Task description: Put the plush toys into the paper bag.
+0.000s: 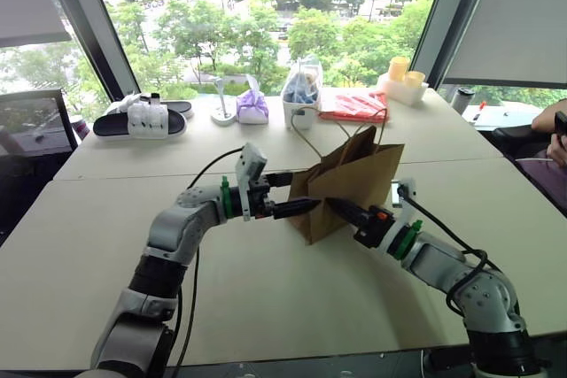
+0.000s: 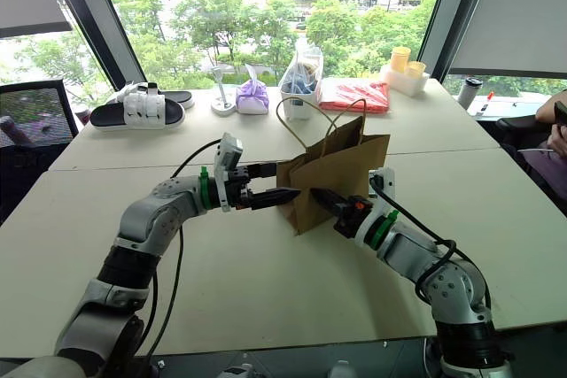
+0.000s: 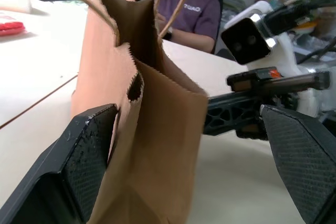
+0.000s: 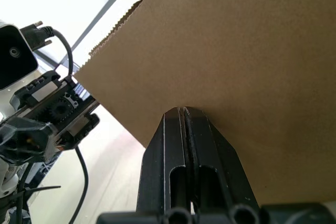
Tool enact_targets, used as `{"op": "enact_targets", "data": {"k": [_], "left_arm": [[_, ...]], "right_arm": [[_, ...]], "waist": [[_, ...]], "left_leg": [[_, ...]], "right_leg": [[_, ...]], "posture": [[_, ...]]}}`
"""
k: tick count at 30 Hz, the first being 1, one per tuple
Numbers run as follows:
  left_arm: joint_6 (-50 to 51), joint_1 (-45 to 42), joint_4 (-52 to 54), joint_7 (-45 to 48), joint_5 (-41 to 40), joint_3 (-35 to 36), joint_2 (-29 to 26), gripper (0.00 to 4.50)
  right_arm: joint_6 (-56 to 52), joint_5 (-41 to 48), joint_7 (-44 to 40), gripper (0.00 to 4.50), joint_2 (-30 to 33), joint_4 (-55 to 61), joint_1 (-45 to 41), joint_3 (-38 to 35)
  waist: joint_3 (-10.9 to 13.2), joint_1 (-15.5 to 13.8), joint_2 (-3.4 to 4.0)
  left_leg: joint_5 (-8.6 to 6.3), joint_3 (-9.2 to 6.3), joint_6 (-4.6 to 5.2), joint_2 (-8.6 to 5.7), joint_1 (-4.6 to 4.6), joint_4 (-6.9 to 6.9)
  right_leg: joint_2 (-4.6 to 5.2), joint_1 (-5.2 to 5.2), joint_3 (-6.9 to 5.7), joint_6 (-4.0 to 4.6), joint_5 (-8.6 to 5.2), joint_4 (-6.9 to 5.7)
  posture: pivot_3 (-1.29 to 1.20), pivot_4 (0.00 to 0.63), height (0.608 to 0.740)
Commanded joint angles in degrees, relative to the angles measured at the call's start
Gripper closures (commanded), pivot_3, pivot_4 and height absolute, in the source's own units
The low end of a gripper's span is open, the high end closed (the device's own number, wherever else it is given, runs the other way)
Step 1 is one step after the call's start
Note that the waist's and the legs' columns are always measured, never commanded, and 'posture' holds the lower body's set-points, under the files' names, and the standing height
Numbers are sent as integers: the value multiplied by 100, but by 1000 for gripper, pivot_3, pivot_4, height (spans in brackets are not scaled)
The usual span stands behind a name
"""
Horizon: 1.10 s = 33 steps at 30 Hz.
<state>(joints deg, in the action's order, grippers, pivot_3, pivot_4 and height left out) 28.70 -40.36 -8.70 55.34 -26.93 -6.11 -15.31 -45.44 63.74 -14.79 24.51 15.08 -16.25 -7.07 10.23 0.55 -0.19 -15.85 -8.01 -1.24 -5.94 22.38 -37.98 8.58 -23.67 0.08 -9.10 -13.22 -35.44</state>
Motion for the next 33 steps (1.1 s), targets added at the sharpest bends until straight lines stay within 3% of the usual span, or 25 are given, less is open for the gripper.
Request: {"op": "enact_targets", "data": {"k": [1, 4, 11, 12, 17, 22, 29, 33], "left_arm": [[-355, -197, -189, -247, 267, -93, 245, 0], [-470, -226, -328, -362, 361, -42, 361, 826], [-673, -274, -501, -538, 587, -95, 484, 4234], [-688, -285, -517, -559, 601, -84, 492, 4454], [-860, -380, -594, -526, 520, 68, 541, 4454], [-865, -685, -765, 487, 90, 163, 407, 4454], [-1315, -1558, -2275, 2036, 288, -39, 299, 4454], [-2506, -1960, -3562, 2317, 987, -285, 380, 4454]], "right_arm": [[-20, -68, -73, 4467, -84, 138, -68, -48], [-71, -67, -73, 4500, -114, 231, 5, -100], [-221, 167, -78, 4500, -87, 583, 357, -245], [-245, 207, -81, 4500, -76, 643, 415, -269], [-366, 430, -212, 4500, 134, 1097, 904, -476], [-547, 1001, -612, 4500, 797, 1715, 1689, -969], [-652, 1358, -844, 4500, 1484, 2285, 2545, -1292], [-557, 1425, -666, 4500, 1577, 2548, 2877, -1398]], "waist": [[0, 2, 0], [0, 9, 0], [0, -1, 0], [0, -4, 0], [0, -15, 0], [0, -12, -1], [2, -3, -3], [2, -24, -4]], "left_leg": [[0, 0, 0, 0, 0, 0], [0, 1, 0, 0, 0, 0], [0, 1, 0, 0, 0, 1], [0, 1, 0, -1, 0, 1], [0, -1, 0, -1, 0, 1], [-2, 0, 3, -1, 4, 1], [-3, 9, 6, 0, -1, -1], [-4, 13, 7, 0, -1, -1]], "right_leg": [[0, 0, 0, 0, 0, 0], [0, -1, 0, 0, 0, 0], [1, -1, 0, 0, 0, 0], [1, -1, 0, 0, 0, 0], [0, 1, -2, -1, 0, 1], [1, 1, -2, -1, -1, 6], [-1, 12, -11, -2, -1, 7], [0, 16, -15, -2, -1, 12]], "posture": [[0, 150, 740], [0, 150, 740], [0, 150, 740], [0, 150, 740], [0, 150, 740], [0, 150, 740], [0, 150, 740], [0, 150, 740]]}}
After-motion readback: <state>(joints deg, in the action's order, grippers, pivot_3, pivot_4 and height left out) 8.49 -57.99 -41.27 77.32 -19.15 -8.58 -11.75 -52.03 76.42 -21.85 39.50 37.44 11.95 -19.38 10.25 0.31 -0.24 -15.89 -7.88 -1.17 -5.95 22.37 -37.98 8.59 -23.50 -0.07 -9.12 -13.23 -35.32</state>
